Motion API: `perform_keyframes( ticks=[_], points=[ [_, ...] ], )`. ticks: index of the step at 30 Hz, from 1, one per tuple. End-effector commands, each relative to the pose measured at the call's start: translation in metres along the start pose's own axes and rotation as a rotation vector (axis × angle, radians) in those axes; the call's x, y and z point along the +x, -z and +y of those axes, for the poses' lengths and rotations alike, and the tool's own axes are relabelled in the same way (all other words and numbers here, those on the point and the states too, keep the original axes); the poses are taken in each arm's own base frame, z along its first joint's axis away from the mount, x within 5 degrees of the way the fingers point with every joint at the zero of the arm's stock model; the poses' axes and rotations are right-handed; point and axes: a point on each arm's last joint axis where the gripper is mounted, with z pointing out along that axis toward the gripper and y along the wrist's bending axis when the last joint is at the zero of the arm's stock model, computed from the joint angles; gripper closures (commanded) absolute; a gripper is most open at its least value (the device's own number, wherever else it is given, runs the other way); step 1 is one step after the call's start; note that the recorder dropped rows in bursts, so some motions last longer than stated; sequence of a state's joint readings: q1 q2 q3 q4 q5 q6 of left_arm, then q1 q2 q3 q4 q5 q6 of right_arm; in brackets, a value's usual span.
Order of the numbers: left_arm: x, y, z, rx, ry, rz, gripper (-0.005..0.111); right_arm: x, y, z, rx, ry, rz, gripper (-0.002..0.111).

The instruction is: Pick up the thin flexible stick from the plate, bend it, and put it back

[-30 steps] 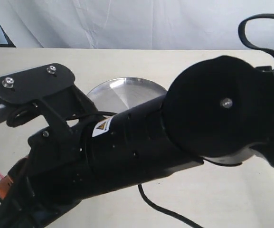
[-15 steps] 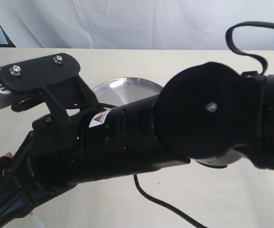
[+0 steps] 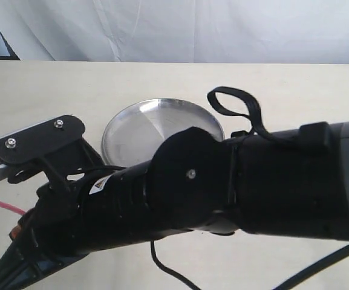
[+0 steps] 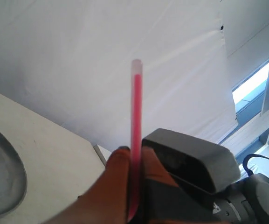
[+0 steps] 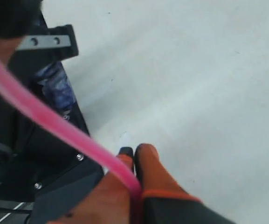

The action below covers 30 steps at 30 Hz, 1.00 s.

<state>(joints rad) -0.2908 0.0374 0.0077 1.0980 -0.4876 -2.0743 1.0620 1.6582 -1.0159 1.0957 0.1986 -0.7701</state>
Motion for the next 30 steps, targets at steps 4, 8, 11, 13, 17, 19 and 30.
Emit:
perform_keyframes(
  ticks=[4,8,11,13,17,19,30],
  points=[
    [0.001,0.0,-0.009,0.081,0.029,0.027,0.106,0.0,0.001,-0.005,0.012,0.011,0.004,0.109],
    [0.0,0.0,-0.004,0.033,0.001,0.019,0.106,-0.004,0.014,0.003,-0.029,0.047,0.004,0.109],
    [0.0,0.0,0.0,-0.019,-0.044,0.015,0.106,-0.008,0.024,0.009,-0.062,0.057,0.0,0.109],
    [0.0,0.0,0.004,-0.058,-0.084,0.015,0.106,-0.008,0.031,0.013,-0.095,0.063,0.013,0.109],
    [0.001,0.0,0.006,-0.076,-0.121,0.024,0.102,-0.006,0.039,0.021,-0.152,0.071,0.048,0.109],
    [0.002,0.0,0.007,-0.085,-0.167,0.045,0.103,-0.007,0.044,0.024,-0.178,0.065,0.053,0.109],
    [0.003,0.001,0.007,-0.093,-0.194,0.056,0.107,-0.012,0.06,0.03,-0.193,0.125,0.027,0.109]
  ],
)
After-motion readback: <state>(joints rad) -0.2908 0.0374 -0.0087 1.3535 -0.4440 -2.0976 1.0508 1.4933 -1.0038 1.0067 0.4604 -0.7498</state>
